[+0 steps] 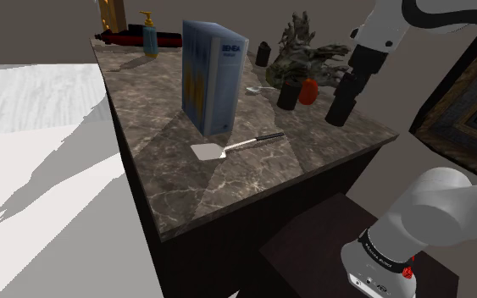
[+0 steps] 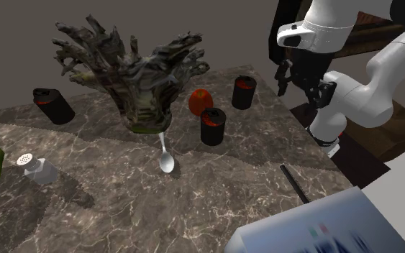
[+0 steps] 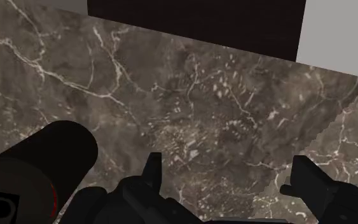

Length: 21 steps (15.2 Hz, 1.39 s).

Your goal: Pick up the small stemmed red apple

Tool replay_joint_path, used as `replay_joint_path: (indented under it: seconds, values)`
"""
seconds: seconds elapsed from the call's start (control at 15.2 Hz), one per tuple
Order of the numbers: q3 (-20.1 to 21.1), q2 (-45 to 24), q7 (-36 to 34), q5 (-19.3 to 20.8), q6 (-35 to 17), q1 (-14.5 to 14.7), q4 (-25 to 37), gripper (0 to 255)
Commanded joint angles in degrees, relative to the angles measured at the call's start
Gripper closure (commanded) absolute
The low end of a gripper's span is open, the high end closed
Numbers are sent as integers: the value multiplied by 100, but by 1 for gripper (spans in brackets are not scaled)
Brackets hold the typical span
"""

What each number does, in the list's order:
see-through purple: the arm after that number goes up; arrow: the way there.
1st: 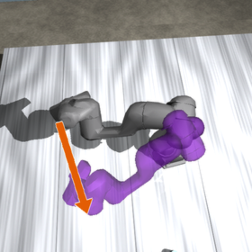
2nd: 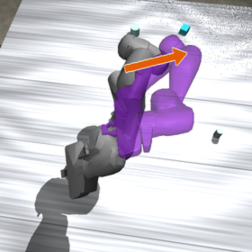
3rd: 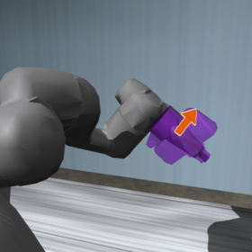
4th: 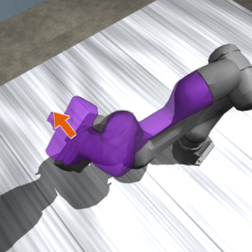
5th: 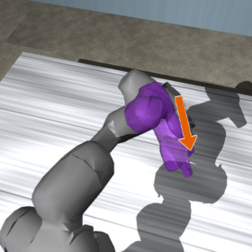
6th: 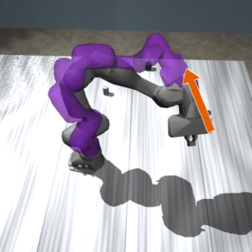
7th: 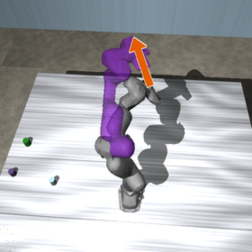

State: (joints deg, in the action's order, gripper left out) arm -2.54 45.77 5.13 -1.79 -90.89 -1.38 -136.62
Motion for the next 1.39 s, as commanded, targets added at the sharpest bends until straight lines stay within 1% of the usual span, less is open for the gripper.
replay_joint_path:
  seconds: [0.0,0.33,0.66,0.99,1.32]
  values:
    - [0,0,0,0,0,0,0,0]
    - [-385,-986,374,218,-273,-118,685,0]
    - [-744,-1998,746,306,-421,-197,1526,0]
    - [-1080,-3048,1136,256,-432,-272,2535,0]
    - [-1378,-4137,1537,66,-290,-392,3714,0]
